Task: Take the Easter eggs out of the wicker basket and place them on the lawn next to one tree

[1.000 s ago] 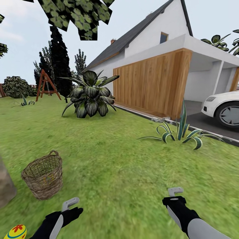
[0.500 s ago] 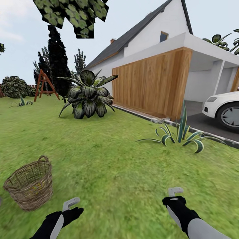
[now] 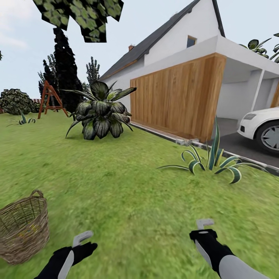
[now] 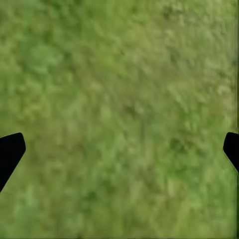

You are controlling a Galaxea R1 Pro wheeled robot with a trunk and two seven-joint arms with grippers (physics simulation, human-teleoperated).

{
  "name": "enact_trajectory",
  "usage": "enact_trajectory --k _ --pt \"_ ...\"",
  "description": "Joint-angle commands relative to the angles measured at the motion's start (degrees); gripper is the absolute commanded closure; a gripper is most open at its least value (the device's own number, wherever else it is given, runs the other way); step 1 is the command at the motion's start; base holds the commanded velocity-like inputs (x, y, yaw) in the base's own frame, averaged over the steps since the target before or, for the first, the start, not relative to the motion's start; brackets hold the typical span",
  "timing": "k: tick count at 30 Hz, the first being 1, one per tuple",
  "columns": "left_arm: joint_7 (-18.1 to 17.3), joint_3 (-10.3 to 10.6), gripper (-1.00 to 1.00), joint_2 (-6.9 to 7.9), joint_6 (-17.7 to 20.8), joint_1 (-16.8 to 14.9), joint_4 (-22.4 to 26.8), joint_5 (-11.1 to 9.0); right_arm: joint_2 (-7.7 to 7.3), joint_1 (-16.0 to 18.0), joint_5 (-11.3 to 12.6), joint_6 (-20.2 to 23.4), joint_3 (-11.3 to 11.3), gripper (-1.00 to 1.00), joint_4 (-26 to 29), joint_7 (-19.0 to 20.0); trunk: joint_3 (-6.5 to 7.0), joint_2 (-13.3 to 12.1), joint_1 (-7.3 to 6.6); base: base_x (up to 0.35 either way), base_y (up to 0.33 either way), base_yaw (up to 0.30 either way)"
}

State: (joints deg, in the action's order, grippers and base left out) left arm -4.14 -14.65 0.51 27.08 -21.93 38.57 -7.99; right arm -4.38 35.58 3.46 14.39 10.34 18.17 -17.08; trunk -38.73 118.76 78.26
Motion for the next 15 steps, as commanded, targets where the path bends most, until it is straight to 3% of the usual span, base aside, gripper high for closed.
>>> enact_trajectory --k 1,5,6,8,11,13,15 --pt "-0.1 -0.2 -1.00 0.02 1.4 0.0 0.2 -0.4 -0.07 0.0 0.2 0.8 0.5 -1.00 0.2 0.0 -0.07 0.0 0.02 0.328 -0.117 0.000" --pt "-0.2 -0.2 -1.00 0.11 9.4 0.0 1.2 -0.5 -0.34 0.0 0.1 5.2 0.3 -1.00 0.9 0.6 -0.07 0.0 0.02 0.328 -0.109 0.000" --pt "-0.2 -0.2 -1.00 0.21 12.6 0.0 2.8 -0.4 -1.42 0.0 0.4 13.5 0.1 -1.00 2.6 0.7 -0.07 0.0 0.02 0.327 -0.095 0.000" --pt "-0.2 -0.2 -1.00 0.37 14.9 0.0 4.8 -0.3 -2.25 0.0 0.5 25.5 0.0 -1.00 6.5 0.8 -0.07 0.0 0.02 0.318 -0.072 0.000" --pt "-0.2 -0.2 -1.00 0.56 19.6 0.0 6.2 -0.3 -2.77 0.0 1.5 38.7 -1.4 -1.00 14.3 0.8 -0.07 0.0 0.02 0.318 -0.025 0.000" --pt "-0.3 -0.2 -1.00 0.89 22.1 0.0 6.4 -0.3 -2.91 0.0 3.0 41.1 -2.9 -1.00 16.1 0.8 -0.07 0.0 0.02 0.337 -0.005 0.000" --pt "-2.8 -0.3 -1.00 1.69 25.3 0.0 6.5 -0.4 -2.98 0.0 3.5 41.8 -3.3 -1.00 16.5 0.7 -0.07 0.0 0.02 0.341 -0.002 0.000"
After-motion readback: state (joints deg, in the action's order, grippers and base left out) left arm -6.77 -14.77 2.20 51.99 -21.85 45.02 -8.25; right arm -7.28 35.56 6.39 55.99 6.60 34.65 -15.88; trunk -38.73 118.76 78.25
